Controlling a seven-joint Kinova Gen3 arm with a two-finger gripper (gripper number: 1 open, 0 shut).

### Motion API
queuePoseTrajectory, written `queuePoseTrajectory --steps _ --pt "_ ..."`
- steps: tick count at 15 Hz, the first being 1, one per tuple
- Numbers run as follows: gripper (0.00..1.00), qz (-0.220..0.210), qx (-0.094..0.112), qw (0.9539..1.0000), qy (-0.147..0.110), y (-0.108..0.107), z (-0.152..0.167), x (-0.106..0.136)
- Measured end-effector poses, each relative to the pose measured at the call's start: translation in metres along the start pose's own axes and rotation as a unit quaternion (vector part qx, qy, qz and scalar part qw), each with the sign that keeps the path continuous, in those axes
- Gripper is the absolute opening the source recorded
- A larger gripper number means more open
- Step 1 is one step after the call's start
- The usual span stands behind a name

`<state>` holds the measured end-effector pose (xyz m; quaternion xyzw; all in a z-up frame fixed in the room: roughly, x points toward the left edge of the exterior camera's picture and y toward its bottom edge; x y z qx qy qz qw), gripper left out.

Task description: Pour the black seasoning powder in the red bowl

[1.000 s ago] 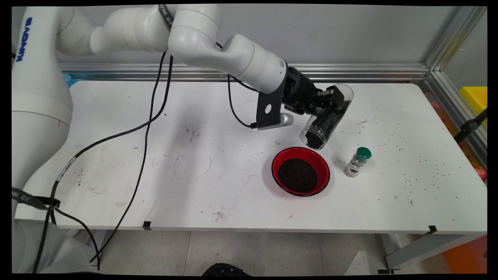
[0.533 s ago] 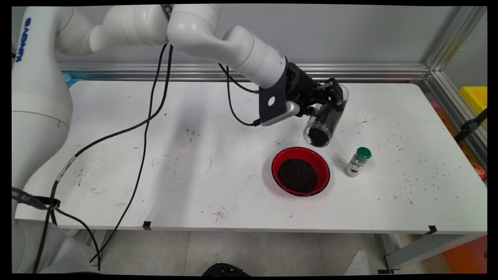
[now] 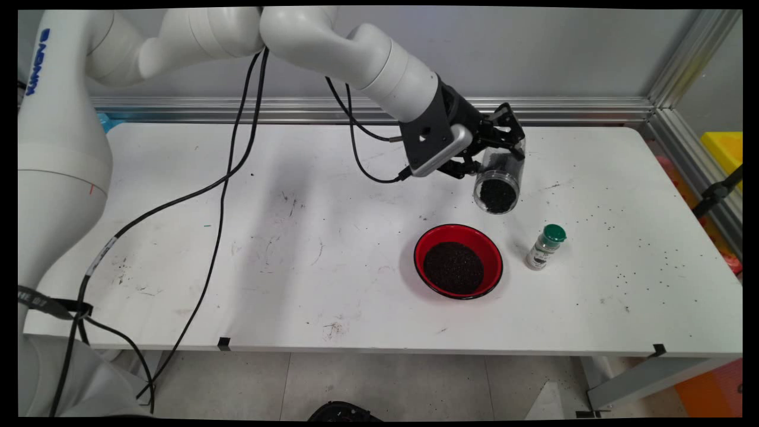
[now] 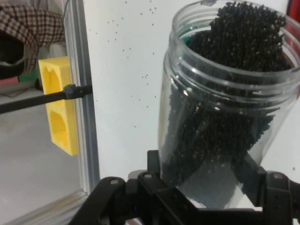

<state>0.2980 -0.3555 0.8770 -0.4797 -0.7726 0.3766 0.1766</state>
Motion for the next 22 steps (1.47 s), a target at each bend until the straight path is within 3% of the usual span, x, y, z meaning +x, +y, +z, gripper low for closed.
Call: queuePoseTrajectory --steps 4,10,16,19,22 --pt "0.00 -0.077 -0.004 0.9969 0.012 -0.002 0.002 -0.010" --pt "0.00 -0.187 -0.005 0.9817 0.034 -0.007 0.009 -0.027" --pt "0.00 -0.284 -0.013 0.9568 0.060 -0.008 0.019 -0.042" --pt "0.00 -0.332 -0.013 0.9407 0.068 -0.009 0.025 -0.050" --pt "0.00 -0.385 -0.009 0.9200 0.075 -0.011 0.031 -0.059"
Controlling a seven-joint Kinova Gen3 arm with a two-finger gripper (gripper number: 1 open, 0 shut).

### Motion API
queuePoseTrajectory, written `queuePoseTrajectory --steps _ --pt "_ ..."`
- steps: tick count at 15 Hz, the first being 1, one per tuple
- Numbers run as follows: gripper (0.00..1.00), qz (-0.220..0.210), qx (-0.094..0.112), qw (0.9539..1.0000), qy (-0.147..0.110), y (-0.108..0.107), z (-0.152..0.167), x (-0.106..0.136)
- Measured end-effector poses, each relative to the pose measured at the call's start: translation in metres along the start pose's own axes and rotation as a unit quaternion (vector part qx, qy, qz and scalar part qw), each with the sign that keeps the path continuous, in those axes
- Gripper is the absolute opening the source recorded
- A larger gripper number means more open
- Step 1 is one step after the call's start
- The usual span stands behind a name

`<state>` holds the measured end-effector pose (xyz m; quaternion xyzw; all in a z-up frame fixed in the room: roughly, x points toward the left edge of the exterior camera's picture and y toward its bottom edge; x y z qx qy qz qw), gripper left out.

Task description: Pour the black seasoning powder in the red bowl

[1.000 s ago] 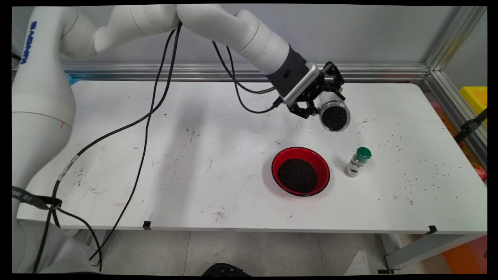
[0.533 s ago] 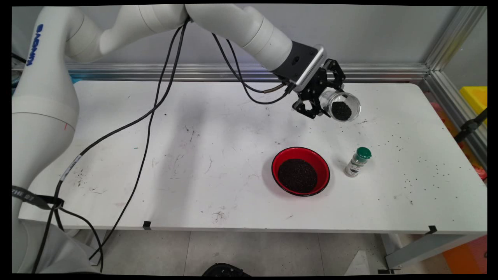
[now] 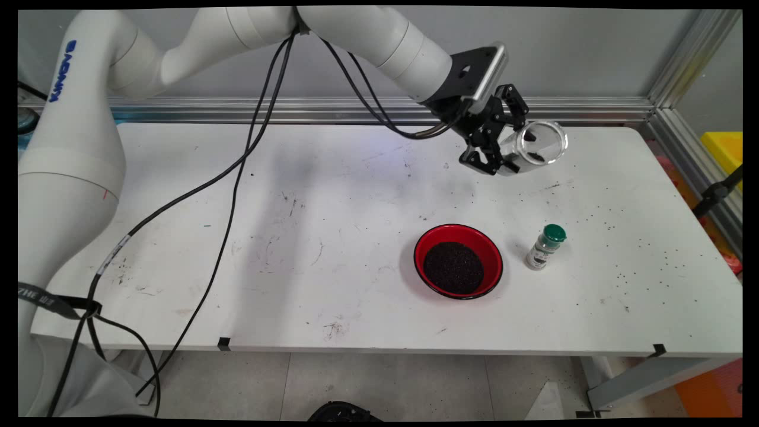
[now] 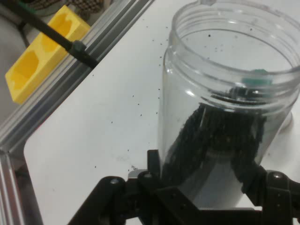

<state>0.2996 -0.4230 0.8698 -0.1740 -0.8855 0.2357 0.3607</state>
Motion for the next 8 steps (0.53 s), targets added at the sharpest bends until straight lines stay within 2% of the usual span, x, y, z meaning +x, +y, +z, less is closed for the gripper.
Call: queuePoseTrajectory --steps 4,8 --pt "0.00 -0.068 0.002 0.9976 0.012 -0.009 0.008 -0.009" --pt "0.00 -0.137 0.009 0.9903 0.019 -0.016 0.017 -0.021"
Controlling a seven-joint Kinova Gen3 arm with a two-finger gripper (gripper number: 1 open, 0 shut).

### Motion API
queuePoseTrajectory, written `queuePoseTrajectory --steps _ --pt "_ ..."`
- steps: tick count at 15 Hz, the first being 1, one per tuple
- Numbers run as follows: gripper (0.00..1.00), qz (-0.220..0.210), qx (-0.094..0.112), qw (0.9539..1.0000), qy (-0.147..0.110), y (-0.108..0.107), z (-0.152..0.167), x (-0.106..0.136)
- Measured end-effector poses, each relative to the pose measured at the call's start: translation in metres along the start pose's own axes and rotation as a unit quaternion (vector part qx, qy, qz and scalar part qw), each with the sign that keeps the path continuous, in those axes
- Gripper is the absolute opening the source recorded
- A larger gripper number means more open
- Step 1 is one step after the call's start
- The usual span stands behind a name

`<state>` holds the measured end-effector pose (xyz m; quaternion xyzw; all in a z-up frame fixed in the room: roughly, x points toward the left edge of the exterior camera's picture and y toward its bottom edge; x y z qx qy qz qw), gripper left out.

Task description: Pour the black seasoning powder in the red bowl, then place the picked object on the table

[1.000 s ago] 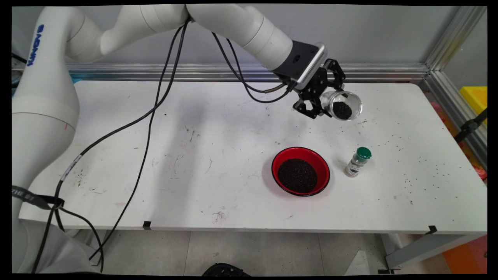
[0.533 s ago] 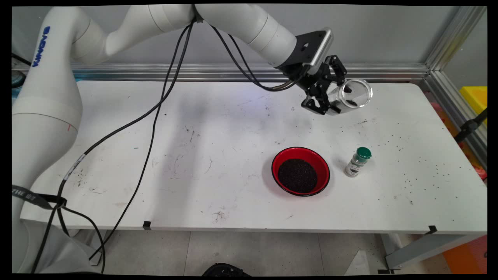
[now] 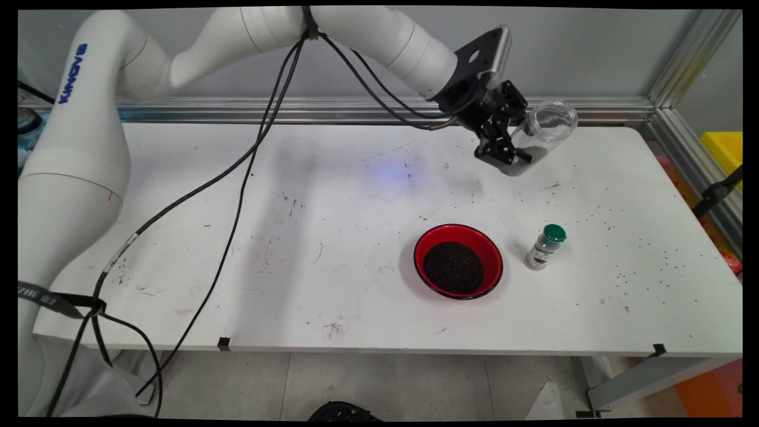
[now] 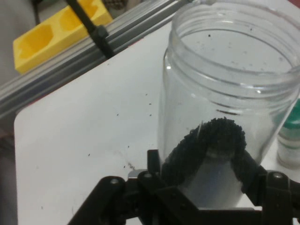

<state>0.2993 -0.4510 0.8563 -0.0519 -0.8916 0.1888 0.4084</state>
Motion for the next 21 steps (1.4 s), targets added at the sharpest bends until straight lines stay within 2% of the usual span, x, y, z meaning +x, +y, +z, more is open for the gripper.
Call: queuePoseTrajectory --steps 2,5,10,14,21 --pt "0.00 -0.030 0.004 0.9995 0.002 -0.004 0.005 -0.005" --pt "0.00 -0.086 0.009 0.9962 0.007 -0.009 0.015 -0.016" --pt "0.00 -0.162 0.010 0.9866 0.012 -0.012 0.034 -0.033" --pt "0.00 -0.204 0.007 0.9789 0.012 -0.009 0.047 -0.046" --pt "0.00 -0.246 0.007 0.9691 0.009 -0.002 0.064 -0.065"
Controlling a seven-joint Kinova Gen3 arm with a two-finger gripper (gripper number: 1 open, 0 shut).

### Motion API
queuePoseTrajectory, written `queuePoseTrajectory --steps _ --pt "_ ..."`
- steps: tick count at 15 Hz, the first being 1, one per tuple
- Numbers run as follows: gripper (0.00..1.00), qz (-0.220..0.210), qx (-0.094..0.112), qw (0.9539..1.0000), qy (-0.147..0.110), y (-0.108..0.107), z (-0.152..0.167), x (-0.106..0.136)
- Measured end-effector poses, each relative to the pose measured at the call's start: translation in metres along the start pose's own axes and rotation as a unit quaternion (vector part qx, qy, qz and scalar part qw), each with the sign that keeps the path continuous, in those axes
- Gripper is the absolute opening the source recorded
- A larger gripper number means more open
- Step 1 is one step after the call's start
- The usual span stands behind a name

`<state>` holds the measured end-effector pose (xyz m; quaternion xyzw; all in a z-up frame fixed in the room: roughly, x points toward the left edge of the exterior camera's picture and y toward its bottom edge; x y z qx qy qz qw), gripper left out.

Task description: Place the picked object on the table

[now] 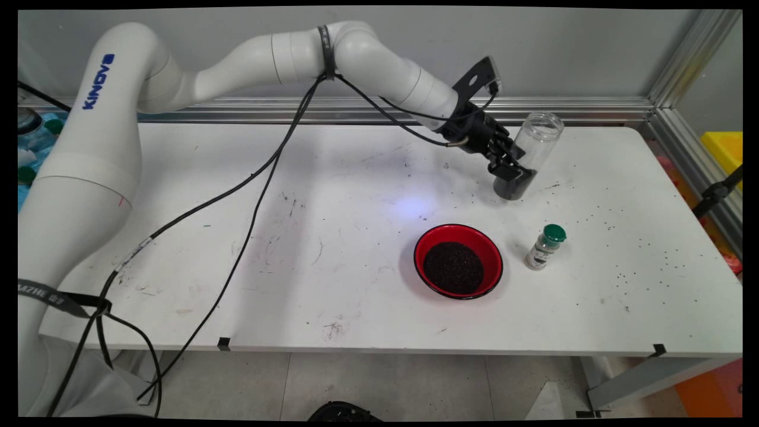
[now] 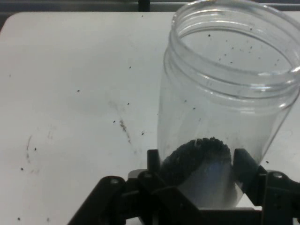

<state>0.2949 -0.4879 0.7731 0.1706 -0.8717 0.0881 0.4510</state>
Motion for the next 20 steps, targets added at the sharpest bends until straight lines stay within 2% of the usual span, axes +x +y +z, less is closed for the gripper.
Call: queuePoseTrajectory --steps 17,18,20 --pt "0.00 -0.031 0.016 0.9994 -0.003 -0.005 0.023 -0.032" --pt "1.00 -0.031 0.017 0.9994 -0.003 -0.004 0.022 -0.033" --pt "1.00 -0.031 0.018 0.9993 -0.004 -0.003 0.021 -0.035"
